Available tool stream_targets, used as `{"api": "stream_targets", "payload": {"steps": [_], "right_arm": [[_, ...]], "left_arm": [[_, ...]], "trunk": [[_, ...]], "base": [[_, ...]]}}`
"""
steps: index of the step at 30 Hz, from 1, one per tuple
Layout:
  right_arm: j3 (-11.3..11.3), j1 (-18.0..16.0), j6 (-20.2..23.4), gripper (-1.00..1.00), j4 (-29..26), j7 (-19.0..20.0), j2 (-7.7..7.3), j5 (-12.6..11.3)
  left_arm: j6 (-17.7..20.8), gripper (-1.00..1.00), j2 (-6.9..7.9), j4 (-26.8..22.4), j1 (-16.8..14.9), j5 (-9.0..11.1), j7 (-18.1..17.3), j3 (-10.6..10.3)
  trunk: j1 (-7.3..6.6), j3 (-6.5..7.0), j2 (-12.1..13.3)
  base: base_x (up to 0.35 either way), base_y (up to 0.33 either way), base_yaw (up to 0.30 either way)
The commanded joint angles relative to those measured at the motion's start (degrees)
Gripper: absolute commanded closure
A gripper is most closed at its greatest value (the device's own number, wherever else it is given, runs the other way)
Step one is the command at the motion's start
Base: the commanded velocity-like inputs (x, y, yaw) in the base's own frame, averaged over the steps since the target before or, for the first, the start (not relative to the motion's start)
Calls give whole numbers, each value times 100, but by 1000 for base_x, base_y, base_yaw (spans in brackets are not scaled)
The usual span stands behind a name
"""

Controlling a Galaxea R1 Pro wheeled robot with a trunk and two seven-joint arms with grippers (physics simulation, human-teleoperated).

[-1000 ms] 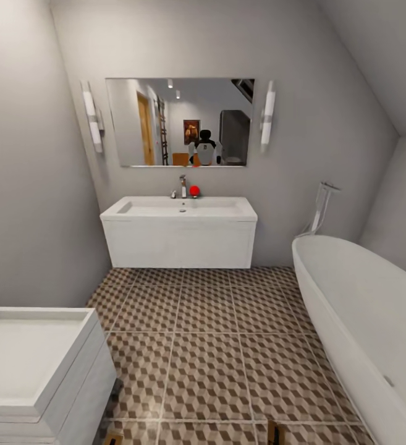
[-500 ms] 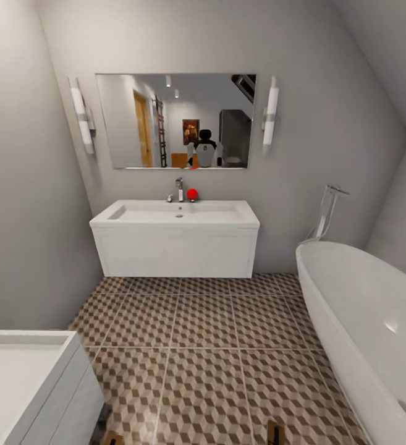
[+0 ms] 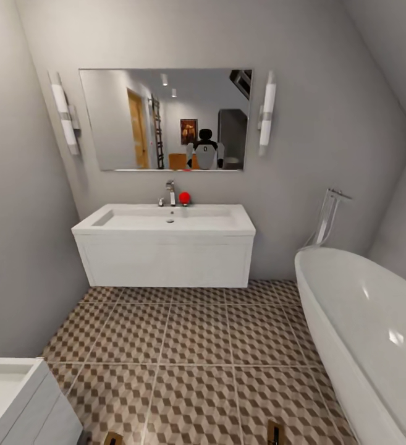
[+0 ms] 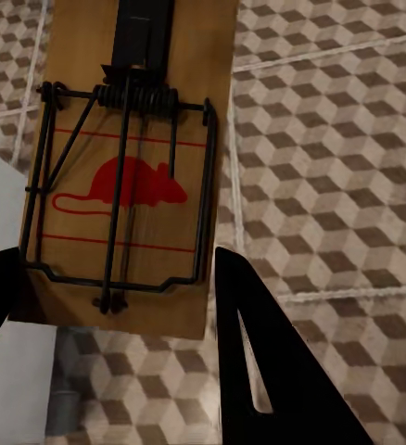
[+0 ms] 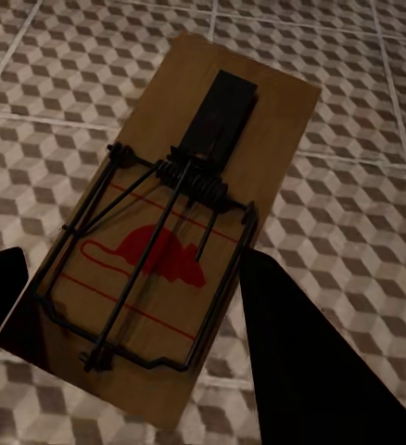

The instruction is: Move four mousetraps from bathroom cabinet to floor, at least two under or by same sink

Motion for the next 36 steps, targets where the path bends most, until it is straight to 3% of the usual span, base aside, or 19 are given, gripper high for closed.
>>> {"api": "stream_targets", "payload": {"steps": [1,24,36], "right_arm": [[11,-4,-11,100,4,-17,1,36],[11,-4,-11,100,4,-17,1,36],[11,-4,-11,100,4,-17,1,36]], "left_arm": [[8,100,5,-12,-3,-8,78,-50],[8,100,5,-12,-2,-9,83,-50],[-1,100,5,-16,-3,-16,82,-52]], "trunk": [[3,-6,-3],[3,-6,-3],[3,-6,-3]], "base": [[303,-98,0],[323,-8,0],[45,0,0]]}}
